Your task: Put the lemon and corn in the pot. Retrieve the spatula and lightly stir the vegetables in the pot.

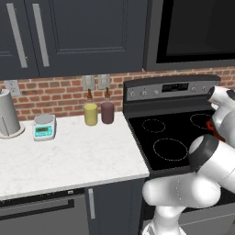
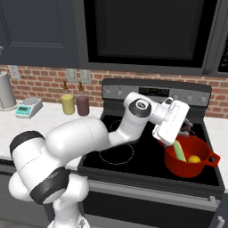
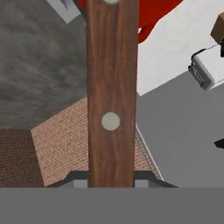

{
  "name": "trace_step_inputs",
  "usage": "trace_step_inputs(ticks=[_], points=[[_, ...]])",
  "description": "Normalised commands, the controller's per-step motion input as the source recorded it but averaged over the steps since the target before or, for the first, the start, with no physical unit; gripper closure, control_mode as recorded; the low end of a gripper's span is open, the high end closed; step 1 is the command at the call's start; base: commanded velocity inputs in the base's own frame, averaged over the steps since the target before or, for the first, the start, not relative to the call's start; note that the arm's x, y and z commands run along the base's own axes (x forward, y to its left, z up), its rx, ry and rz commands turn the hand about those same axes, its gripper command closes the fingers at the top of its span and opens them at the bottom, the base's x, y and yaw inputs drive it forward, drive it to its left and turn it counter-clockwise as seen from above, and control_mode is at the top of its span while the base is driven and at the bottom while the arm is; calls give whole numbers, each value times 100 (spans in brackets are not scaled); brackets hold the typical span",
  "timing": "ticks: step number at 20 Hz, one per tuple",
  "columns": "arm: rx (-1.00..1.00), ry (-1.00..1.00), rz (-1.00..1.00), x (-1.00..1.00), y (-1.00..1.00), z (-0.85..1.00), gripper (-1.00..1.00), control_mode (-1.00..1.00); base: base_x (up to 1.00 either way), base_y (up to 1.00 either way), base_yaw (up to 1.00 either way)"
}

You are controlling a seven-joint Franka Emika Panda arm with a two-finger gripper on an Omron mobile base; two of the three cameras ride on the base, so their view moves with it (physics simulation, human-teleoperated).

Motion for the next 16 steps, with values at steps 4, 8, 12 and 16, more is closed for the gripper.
trace_step_inputs(ticks=[4,8,12,16], points=[[-6,11,1,57,0,0,100,-100,0,0,0],[-6,13,2,43,0,0,100,-100,0,0,0],[-9,5,2,16,0,0,100,-100,0,0,0],[-8,0,4,0,-7,0,100,-100,0,0,0]])
